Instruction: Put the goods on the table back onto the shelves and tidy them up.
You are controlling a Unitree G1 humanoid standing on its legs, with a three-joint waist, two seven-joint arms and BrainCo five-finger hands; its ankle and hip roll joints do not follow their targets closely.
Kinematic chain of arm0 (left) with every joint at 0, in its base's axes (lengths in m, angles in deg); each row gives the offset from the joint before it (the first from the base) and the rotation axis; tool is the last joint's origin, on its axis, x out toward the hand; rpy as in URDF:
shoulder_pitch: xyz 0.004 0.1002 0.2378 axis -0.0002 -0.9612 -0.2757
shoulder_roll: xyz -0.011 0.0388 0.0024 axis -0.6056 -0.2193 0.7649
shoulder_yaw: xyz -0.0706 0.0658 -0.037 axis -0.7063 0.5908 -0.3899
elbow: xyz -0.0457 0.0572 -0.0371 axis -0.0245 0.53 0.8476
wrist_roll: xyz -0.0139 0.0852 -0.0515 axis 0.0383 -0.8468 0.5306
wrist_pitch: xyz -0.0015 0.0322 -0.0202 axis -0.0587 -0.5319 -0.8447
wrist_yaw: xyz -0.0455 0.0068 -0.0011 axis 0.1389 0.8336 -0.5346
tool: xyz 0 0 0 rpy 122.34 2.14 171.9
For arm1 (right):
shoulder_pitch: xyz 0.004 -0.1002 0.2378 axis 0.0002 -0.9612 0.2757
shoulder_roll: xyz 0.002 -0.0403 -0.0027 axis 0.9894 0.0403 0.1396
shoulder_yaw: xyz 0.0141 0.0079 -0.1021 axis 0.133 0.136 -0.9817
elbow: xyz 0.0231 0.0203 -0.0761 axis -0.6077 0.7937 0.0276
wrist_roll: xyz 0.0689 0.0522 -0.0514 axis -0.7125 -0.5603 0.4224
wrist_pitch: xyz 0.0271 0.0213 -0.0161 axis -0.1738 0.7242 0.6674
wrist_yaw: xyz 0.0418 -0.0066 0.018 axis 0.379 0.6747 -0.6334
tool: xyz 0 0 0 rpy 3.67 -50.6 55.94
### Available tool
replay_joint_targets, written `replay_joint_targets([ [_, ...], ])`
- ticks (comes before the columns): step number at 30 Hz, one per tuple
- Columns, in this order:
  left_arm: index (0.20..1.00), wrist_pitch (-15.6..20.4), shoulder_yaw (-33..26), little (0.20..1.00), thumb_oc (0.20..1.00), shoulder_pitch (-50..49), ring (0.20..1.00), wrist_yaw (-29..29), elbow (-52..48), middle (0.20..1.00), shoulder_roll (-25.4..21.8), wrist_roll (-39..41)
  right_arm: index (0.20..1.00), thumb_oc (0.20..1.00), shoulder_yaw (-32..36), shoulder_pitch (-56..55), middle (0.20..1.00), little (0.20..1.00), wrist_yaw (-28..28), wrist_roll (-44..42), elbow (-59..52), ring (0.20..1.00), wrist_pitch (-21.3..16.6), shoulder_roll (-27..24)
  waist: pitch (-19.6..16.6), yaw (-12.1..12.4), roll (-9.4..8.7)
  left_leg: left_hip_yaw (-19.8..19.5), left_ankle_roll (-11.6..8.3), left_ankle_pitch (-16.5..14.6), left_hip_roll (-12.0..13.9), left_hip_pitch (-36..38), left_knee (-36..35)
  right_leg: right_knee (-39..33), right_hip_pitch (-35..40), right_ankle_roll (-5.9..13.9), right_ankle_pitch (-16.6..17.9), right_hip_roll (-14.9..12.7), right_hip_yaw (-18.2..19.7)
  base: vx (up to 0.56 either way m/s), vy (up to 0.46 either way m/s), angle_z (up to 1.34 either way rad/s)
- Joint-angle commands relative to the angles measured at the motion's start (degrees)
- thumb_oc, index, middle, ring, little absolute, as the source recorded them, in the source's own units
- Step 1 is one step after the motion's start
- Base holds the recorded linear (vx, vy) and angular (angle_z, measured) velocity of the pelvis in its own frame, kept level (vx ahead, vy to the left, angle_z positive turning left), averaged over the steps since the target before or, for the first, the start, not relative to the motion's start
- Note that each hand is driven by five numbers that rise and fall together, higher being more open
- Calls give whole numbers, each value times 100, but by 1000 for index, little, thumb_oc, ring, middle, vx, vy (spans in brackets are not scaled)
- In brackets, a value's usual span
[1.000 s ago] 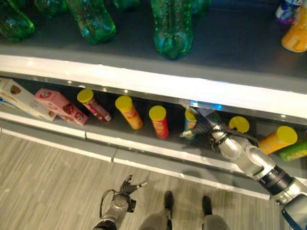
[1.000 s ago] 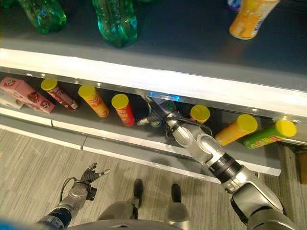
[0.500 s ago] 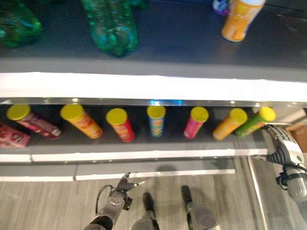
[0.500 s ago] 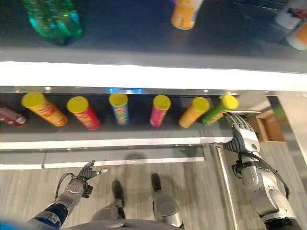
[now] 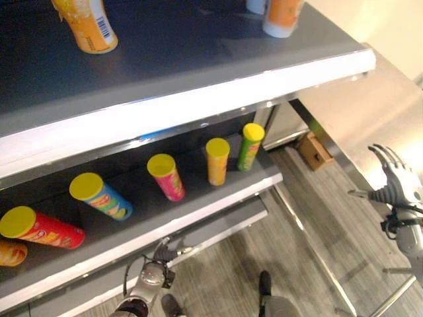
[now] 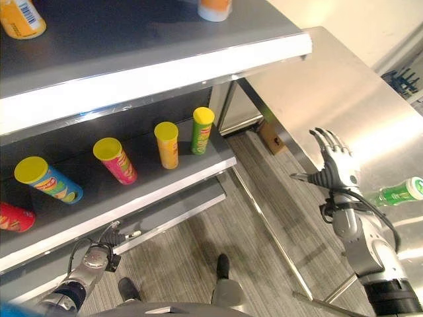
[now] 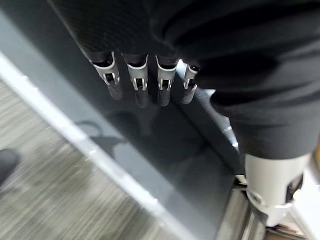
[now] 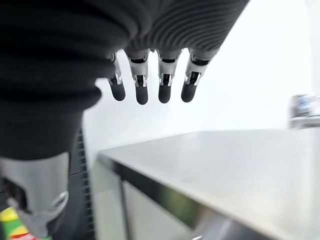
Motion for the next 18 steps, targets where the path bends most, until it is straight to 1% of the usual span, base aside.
replay_joint_targets([
  [1,1000,124,-12,1000,1000,78,1000,-4,229,1000,-217,-195,1000,1000,576,407,1000,1000,179,-119,-327,1000,-138,-253,75,193,-83,-188,-6,-480,-239,-362,107,148,645,531,-331,-291,-7,-105,-248,-41],
  [2,1000,119,-9,1000,1000,117,1000,1,237,1000,-214,-181,1000,1000,612,405,1000,1000,187,-147,-399,1000,-176,-306,112,197,-70,-191,-63,-412,-154,-369,110,102,653,468,-613,-194,-73,-109,-235,-36],
  [3,1000,114,-33,1000,1000,174,1000,-11,247,1000,-211,-152,1000,1000,660,416,1000,1000,159,-167,-434,1000,-180,-367,141,200,-61,-188,-106,-355,-92,-373,116,58,685,428,-778,-124,-115,-108,-257,-11],
  [5,1000,103,-48,1000,1000,232,1000,-1,300,1000,-177,-125,1000,1000,745,431,1000,1000,148,-275,-508,1000,-208,-460,197,180,-65,-215,-245,-122,57,-391,150,-29,768,289,-988,64,-119,-97,-274,-4],
  [8,1000,98,-44,1000,1000,204,1000,-26,290,1000,-98,-80,1000,1000,941,333,1000,1000,163,-490,-582,1000,-307,-615,258,125,10,-185,-464,224,336,-418,120,-49,846,81,-1178,429,-113,-99,-314,3],
  [11,1000,79,-19,1000,1000,169,1000,-54,325,1000,31,-92,1000,1000,1155,240,1000,1000,225,-689,-567,1000,-371,-655,323,63,143,-226,-594,377,608,-381,89,-71,946,-96,-1316,802,-76,-75,-277,0],
  [14,1000,64,-108,1000,1000,146,1000,-26,308,1000,98,33,1000,1000,1279,164,1000,1000,336,-904,-478,1000,-394,-591,401,18,212,-331,-637,391,752,-354,88,-71,1008,-230,-1419,1063,-6,-65,-265,-17],
  [15,1000,71,-128,1000,1000,141,1000,-28,266,1000,102,73,1000,1000,1326,119,1000,1000,329,-928,-415,1000,-377,-594,412,12,229,-381,-633,382,777,-327,90,-71,1037,-260,-1446,1120,15,-11,-143,-10],
  [16,1000,71,-128,1000,1000,141,1000,-28,266,1000,102,73,1000,1000,1326,119,1000,1000,329,-928,-415,1000,-377,-594,412,12,229,-381,-633,382,777,-327,90,-71,1037,-260,-1446,1120,15,-141,-229,-10],
  [17,1000,114,-210,1000,1000,188,1000,15,141,1000,91,232,1000,1000,1348,185,1000,1000,460,-966,-250,1000,-314,-605,609,163,211,-1032,-491,400,582,-513,282,-71,983,-374,-1344,1171,54,-183,-223,-33],
  [18,1000,122,-209,1000,1000,197,1000,4,124,1000,71,269,1000,1000,1323,214,1000,1000,462,-1005,-145,1000,-281,-599,656,226,182,-1536,-404,235,346,-607,431,-71,950,-404,-1283,1181,122,-194,-276,-56],
])
